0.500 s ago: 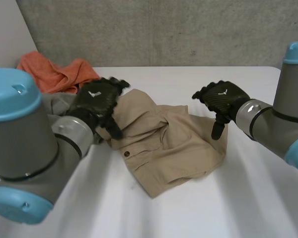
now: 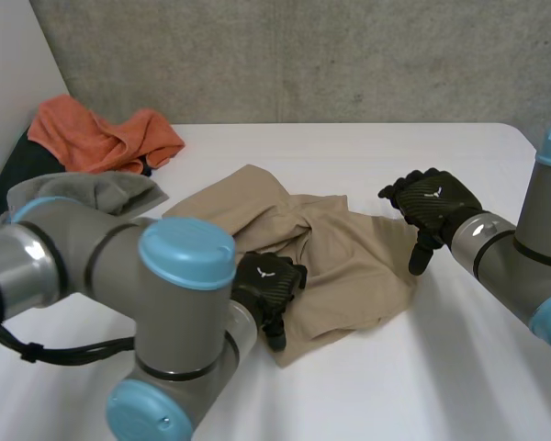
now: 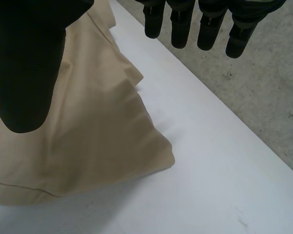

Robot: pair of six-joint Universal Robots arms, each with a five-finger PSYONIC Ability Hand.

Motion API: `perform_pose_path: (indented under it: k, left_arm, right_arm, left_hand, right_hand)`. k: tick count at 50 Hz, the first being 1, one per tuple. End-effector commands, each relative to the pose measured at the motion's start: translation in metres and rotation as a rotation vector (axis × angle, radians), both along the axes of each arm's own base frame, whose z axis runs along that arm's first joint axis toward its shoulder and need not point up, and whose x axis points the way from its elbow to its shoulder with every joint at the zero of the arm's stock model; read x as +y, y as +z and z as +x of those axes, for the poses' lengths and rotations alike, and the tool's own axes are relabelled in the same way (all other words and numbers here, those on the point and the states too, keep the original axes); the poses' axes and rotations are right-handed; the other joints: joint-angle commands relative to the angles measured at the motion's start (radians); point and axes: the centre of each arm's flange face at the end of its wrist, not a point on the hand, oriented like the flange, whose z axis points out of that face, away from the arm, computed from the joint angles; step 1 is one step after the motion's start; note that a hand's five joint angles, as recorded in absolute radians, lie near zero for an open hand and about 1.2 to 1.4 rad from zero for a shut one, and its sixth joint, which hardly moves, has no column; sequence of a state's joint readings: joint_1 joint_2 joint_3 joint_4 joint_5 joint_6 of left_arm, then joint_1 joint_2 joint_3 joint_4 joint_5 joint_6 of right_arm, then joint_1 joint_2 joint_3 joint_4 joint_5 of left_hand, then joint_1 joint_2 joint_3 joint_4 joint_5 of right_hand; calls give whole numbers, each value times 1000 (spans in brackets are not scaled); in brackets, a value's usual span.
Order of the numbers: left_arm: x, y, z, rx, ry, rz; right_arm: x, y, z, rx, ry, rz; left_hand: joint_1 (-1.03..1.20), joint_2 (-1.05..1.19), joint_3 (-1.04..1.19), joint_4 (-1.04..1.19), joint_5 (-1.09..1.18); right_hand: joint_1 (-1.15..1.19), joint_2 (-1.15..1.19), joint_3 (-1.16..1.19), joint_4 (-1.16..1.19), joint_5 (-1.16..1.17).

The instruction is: Fold the laundry.

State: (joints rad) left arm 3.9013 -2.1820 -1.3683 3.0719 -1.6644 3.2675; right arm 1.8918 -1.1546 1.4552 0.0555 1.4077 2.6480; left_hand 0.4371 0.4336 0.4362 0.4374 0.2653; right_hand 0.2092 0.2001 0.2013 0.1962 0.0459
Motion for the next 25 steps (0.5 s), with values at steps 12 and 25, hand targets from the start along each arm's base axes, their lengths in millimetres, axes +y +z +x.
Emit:
perform_pose_path:
  k: [12,25]
  left_arm:
    - [-25,2,-10,-51,87,-115]
    - [-161,182,55,191,408,-720]
  right_arm:
    - [8,0,1,-1,17,-21]
    - [3,7,-3,-18,13,-59]
  left_hand:
    - [959,963,960,959,956]
    - [959,963,960,959,956]
  right_hand:
    - [-26,-17,-18,-13,-37]
    - [-35,-26,-27,-22,-46]
